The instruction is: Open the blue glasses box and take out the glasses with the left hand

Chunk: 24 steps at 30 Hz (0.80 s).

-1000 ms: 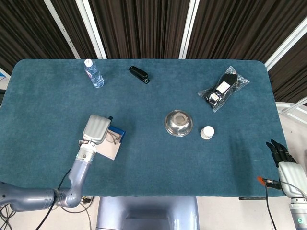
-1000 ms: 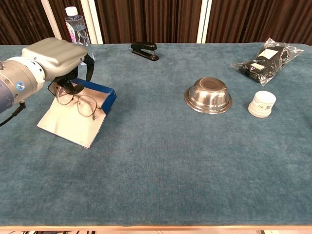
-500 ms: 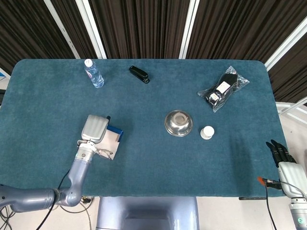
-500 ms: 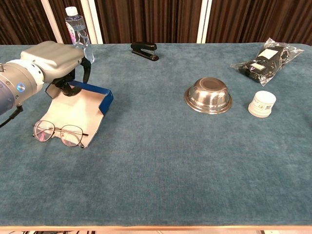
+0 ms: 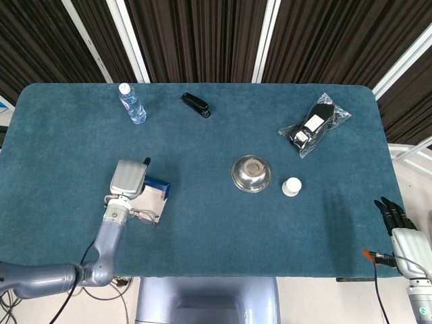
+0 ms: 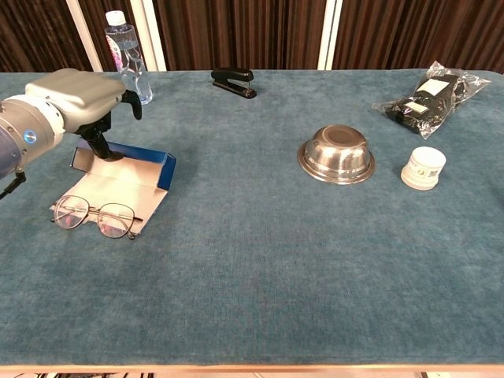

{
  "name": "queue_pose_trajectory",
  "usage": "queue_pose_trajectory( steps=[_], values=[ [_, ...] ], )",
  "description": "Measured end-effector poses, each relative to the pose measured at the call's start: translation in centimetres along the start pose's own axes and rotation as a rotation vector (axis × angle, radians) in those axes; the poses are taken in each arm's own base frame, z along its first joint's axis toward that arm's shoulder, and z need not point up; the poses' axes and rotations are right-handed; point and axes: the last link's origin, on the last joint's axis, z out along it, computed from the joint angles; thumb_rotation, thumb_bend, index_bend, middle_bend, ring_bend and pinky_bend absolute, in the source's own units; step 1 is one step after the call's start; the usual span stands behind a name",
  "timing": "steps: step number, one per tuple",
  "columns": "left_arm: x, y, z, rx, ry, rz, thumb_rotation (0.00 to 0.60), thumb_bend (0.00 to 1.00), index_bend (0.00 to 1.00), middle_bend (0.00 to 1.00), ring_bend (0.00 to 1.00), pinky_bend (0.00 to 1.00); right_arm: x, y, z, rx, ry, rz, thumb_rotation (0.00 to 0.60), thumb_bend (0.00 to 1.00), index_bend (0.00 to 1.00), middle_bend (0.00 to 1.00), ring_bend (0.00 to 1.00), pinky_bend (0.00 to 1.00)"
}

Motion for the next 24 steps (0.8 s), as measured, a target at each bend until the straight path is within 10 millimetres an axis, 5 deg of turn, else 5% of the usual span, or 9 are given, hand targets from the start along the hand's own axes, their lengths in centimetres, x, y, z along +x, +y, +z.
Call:
queue_pose_trajectory(
  steps=[9,17,24],
  values=[
    [1.1,-2.1,-1.0,0.026,0.031,-0.051,0.6,0.19,0.24,1.0,0.94,0.95,0.0,0.0,0.0,0.003,-0.001,-0.001,0.6,0.11,0.0,0.0,0.0,0.21],
    [0.4,-3.6,-1.0,0.053,0.013,-0.038,0.6,0.0,0.24,1.0,0.94,0.95,0.0,-0.1,-0.1,0.005,0.0,-0.003,0.6,0.11,0.0,0.0,0.0,0.21],
    [0.3,-3.6,-1.1,0.046,0.009,-0.037,0.6,0.02,0.26,1.0,0.94,0.95,0.0,-0.1,-0.1,0.003,0.0,-0.002,0.6,0.11,0.0,0.0,0.0,0.21]
  ],
)
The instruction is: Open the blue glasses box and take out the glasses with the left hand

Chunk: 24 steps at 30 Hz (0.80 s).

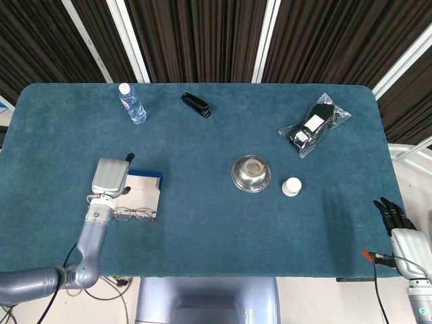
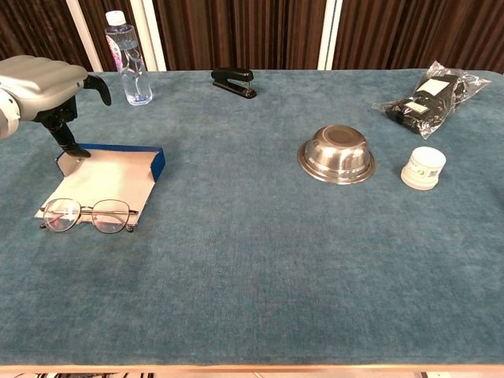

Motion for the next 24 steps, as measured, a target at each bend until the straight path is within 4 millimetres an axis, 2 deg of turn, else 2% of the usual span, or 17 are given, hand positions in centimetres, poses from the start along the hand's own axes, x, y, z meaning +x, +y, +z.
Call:
queue_pose_trajectory(
  steps=[6,12,17,24],
  values=[
    [0.3,0.5,-0.9,-0.034,-0.008,-0.037,0.6,0.06,0.36,1.0,0.95,0.95,0.0,0.1,0.0,-0.002,-0.003,0.002,0.6,0.11,0.0,0.0,0.0,0.21],
    [0.7,0.7,-4.2,-0.099,-0.067,-0.082,0.6,0.15,0.48,1.0,1.0,1.0,0.0,0.1,0.0,-0.004,-0.008,0.004,0.6,0.11,0.0,0.0,0.0,0.21],
    [-0.3,-0.3,-6.2,-0.083,-0.142,-0.079,0.6,0.23,0.51,1.0,1.0,1.0,0.0,0.0,0.0,-0.004,-0.009,0.005,0.6,0.11,0.0,0.0,0.0,0.21],
    [-1.9,-0.5,-6.6,-0.036,-0.209,-0.104,0.6,0.28,0.51,1.0,1.0,1.0,0.0,0.0,0.0,-0.002,-0.009,0.005,0.6,0.11,0.0,0.0,0.0,0.21]
  ],
)
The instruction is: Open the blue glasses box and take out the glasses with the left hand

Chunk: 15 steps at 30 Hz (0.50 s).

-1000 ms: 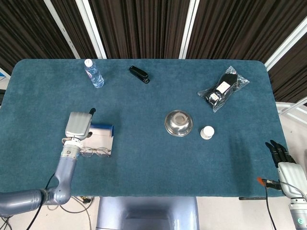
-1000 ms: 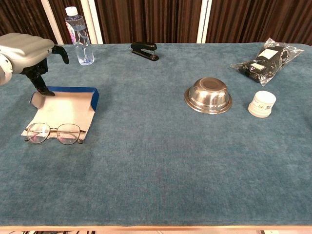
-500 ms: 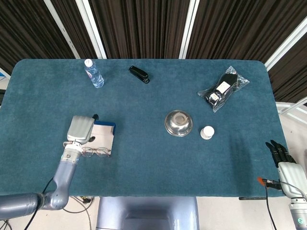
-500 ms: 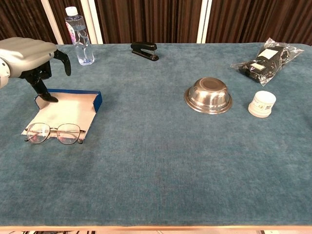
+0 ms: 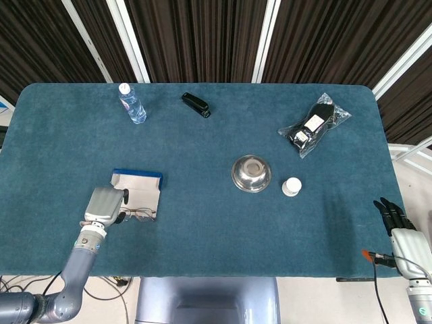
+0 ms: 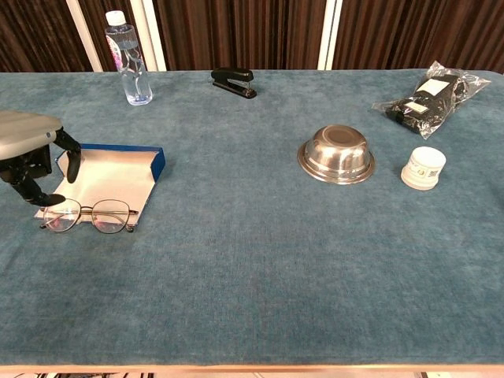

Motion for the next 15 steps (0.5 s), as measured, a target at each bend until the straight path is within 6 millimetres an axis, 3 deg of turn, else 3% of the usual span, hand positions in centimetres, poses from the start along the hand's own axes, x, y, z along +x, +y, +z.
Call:
queue_pose_trajectory(
  steps=[15],
  values=[
    [-1.0,1.3,0.5,0.007,-0.031,-0.008,0.6,0.33,0.51,1.0,1.0,1.0,0.0,0.0,0.0,0.004,-0.001,0.004,0.6,0.11,0.0,0.0,0.0,0.21]
  ],
)
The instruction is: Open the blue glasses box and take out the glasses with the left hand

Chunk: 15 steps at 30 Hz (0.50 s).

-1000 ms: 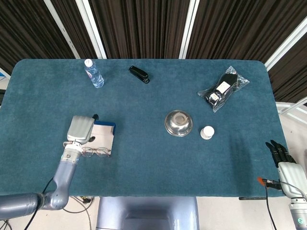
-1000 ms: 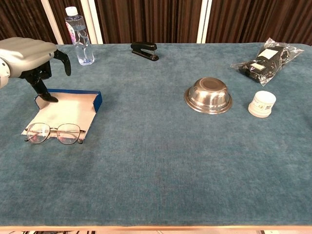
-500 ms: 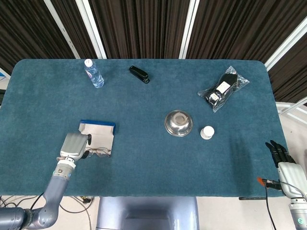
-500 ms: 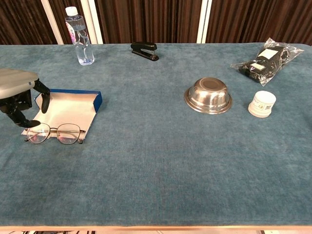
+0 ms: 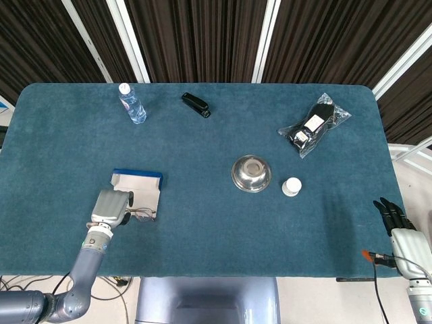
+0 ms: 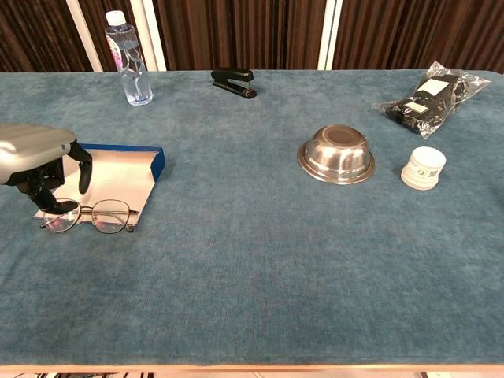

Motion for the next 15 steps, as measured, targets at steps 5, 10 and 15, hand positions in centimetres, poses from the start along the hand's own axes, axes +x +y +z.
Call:
queue_pose_trajectory(
  steps=[5,10,15],
  values=[
    [-0.49,0.47,0.4,0.008,-0.008,-0.005,0.6,0.34,0.51,1.0,1.0,1.0,0.01,0.0,-0.01,0.0,0.001,0.0,0.6,0.11,0.0,0.0,0.0,0.21],
    [-0.63,0.64,0.58,0.012,-0.012,-0.01,0.6,0.36,0.52,1.0,1.0,1.0,0.01,0.0,-0.01,0.0,0.0,0.0,0.6,0.11,0.0,0.0,0.0,0.21],
    [-0.8,0.86,0.61,0.01,-0.017,-0.015,0.6,0.36,0.52,1.0,1.0,1.0,0.01,0.0,-0.01,0.001,0.001,0.0,0.6,0.11,0.0,0.0,0.0,0.21]
  ],
)
